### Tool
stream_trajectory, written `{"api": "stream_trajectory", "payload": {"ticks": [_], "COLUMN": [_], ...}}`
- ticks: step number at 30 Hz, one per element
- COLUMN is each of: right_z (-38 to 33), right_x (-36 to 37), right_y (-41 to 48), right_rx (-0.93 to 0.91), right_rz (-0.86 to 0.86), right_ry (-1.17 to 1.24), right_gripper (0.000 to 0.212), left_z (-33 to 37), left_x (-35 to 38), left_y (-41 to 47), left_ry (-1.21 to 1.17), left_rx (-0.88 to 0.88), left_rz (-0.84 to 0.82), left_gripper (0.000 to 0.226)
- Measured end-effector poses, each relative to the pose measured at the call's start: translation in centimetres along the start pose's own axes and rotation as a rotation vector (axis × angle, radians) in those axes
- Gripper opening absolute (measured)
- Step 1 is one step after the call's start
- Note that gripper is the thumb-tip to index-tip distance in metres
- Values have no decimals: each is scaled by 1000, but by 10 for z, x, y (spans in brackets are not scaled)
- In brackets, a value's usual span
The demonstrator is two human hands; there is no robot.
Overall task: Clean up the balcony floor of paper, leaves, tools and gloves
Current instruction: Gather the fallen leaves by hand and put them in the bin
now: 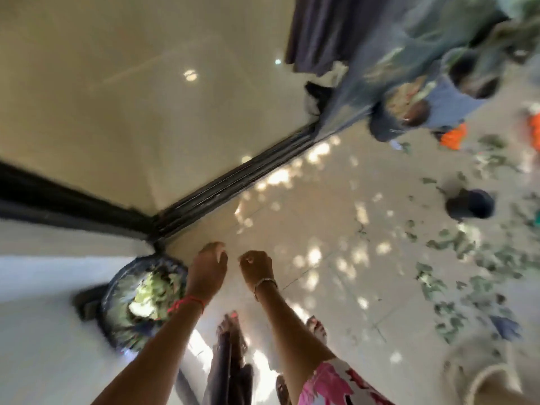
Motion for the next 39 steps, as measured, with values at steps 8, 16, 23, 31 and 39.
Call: {"api": "stream_trajectory", "payload": {"ticks": [8, 16, 23, 31, 39], "right_z": [221, 403, 513, 647, 801], "right_x": [-227, -350, -371, -324, -226], "right_y": [-34, -83, -95, -31, 70], "right_rx": [483, 502, 702, 960, 1127], "right_rz": [413, 577, 586, 677, 1015], "right_ry": [401, 244, 399, 583, 566], "right_gripper": [26, 62, 68, 71, 71], "left_z": [271, 415, 475, 464, 374], "left_x": [159, 318, 424, 576, 754], "left_y": [-72, -189, -242, -227, -159], "left_ry": [129, 317, 438, 688, 769], "left_rx": [656, 1041, 1238, 1423, 1753], "left_rz": [-278, -452, -640, -921, -977], "left_gripper": [30, 61, 66, 80, 96]}}
Point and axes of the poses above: each hand's wrist, its own y-axis towards the middle knuckle, its own x-axis out of the palm, z = x × y, the point moved 10 cm from there along y, towards the middle knuckle, and after that the axes turned 11 degrees about z, right-handed, at the moved point
